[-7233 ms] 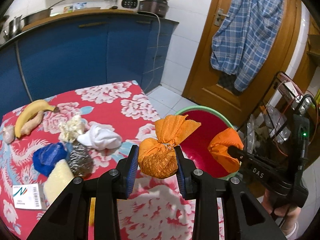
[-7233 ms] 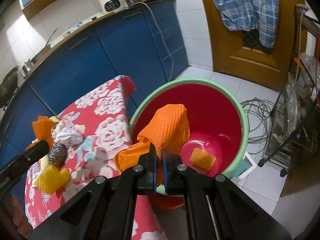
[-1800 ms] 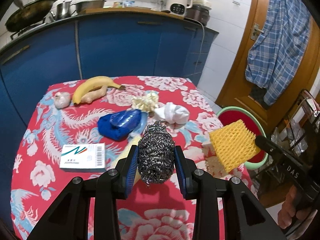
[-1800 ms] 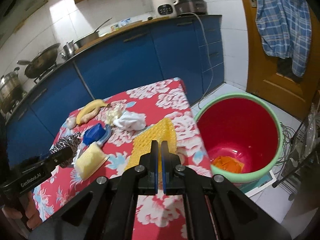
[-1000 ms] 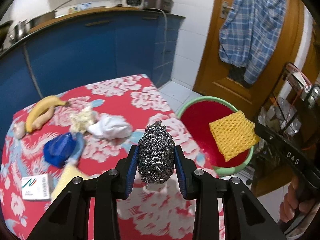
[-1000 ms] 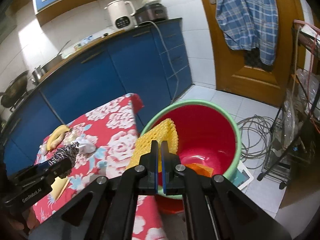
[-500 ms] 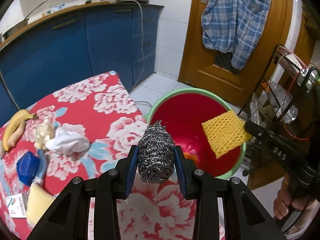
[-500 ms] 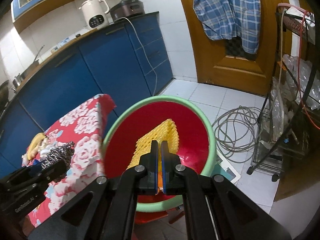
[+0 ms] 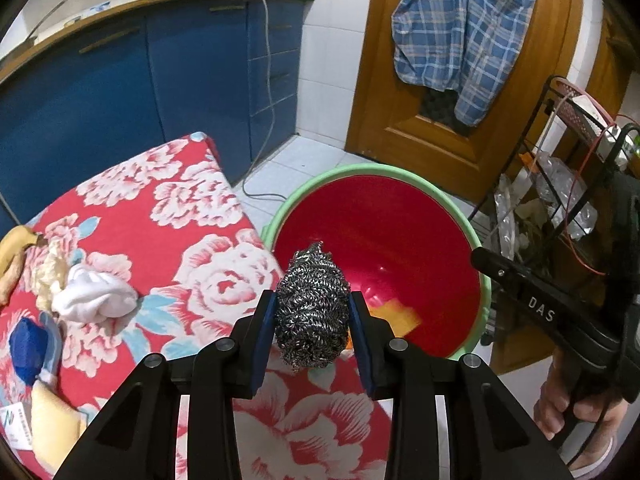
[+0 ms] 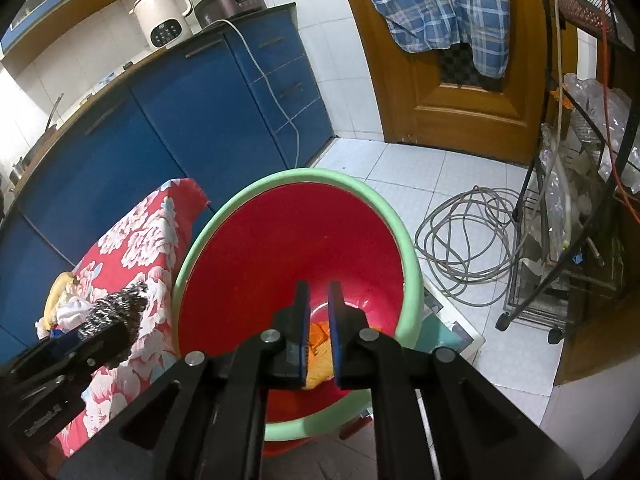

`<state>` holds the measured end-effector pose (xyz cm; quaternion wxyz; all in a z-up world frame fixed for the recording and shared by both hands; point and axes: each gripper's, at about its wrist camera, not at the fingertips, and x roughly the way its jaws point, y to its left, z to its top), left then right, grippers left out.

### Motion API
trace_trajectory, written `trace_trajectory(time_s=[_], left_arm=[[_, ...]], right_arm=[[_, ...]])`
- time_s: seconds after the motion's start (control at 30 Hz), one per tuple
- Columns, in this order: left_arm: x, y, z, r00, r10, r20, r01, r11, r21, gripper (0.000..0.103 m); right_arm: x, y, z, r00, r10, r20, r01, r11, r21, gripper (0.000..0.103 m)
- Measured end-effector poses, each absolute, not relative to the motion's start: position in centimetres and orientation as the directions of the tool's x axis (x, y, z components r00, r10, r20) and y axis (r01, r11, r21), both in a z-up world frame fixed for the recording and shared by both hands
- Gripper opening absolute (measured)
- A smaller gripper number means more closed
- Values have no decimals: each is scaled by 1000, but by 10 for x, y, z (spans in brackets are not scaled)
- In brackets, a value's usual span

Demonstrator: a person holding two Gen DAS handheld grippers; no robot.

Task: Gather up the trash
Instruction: 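Open the right gripper over the red bucket while the left drops the steel scrubber in, then reach the right gripper to the blue cloth on the table and grasp it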

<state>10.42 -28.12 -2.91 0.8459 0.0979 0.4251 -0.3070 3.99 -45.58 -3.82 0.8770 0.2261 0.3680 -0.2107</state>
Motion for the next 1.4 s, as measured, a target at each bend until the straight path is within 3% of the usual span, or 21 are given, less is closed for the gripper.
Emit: trace_trajectory(time_s=[0.3,0.43,0.63,0.93,1.4], left_arm=[[106,-303,-34,416,-481,-772,642,756,-125,43],[105,-305,-34,418,-484,-769,645,754,-124,53],[105,-293,-29,434,-477,-764,616,776,-135,54],[106,-235,-13,498,-446,-743,512,843,-163,54],[111,-109,5,621,-283,-731,274,952,-135,54]], right_arm=[[30,-459,-27,655,-219,-723,541,804,247,14],[28,-458,-24,657,-221,-720,540,805,246,14],[28,-452,-19,663,-214,-717,524,817,241,16],[41,-421,-3,697,-151,-700,431,870,241,21],[102,-311,16,729,61,-682,143,961,239,26]])
